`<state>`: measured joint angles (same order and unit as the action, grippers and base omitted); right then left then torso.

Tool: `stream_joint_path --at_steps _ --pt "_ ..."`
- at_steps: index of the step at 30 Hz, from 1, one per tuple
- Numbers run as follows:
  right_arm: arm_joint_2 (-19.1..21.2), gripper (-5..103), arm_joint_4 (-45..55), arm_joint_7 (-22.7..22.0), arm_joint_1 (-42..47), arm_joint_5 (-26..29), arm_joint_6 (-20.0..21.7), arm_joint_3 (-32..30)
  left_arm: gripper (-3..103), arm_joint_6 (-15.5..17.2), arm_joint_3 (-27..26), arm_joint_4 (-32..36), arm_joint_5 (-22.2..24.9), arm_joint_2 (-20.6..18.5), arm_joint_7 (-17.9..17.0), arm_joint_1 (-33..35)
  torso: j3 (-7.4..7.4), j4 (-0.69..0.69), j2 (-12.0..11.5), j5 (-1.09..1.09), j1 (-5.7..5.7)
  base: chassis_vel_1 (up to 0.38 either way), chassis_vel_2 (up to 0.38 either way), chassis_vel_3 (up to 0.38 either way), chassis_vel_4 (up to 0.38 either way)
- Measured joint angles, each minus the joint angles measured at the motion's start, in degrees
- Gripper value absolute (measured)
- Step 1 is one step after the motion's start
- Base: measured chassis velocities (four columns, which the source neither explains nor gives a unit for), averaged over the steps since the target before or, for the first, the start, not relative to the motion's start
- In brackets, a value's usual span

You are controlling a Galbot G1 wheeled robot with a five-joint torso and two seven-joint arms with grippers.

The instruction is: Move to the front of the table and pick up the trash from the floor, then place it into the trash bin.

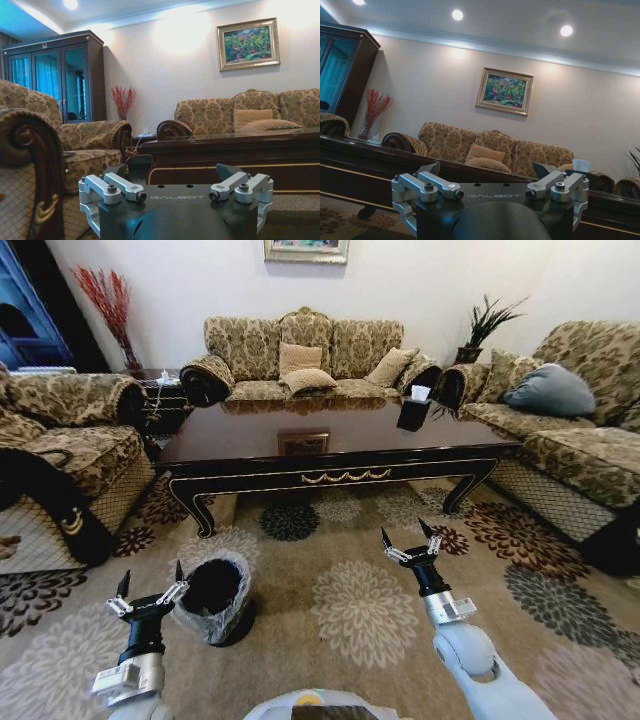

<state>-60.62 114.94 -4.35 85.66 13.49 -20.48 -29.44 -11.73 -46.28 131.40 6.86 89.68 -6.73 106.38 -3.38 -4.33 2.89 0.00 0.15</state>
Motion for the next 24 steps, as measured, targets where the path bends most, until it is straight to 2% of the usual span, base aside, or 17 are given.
stream_joint_path --at_steps 12,24 --pt "-0.02 100 -0.04 -0.05 -0.03 0.01 0.0 0.05 100 0.05 -0.01 -0.03 0.02 0.0 -0.04 -0.01 0.01 0.01 0.0 0.0 -0.01 0.273 -0.272 -0.265 0.267" --pt "-0.03 100 -0.07 -0.07 -0.04 0.01 0.0 0.06 100 0.06 -0.02 -0.07 0.02 -0.01 -0.08 -0.01 0.02 0.0 0.01 0.0 -0.01 0.364 -0.361 -0.36 0.353"
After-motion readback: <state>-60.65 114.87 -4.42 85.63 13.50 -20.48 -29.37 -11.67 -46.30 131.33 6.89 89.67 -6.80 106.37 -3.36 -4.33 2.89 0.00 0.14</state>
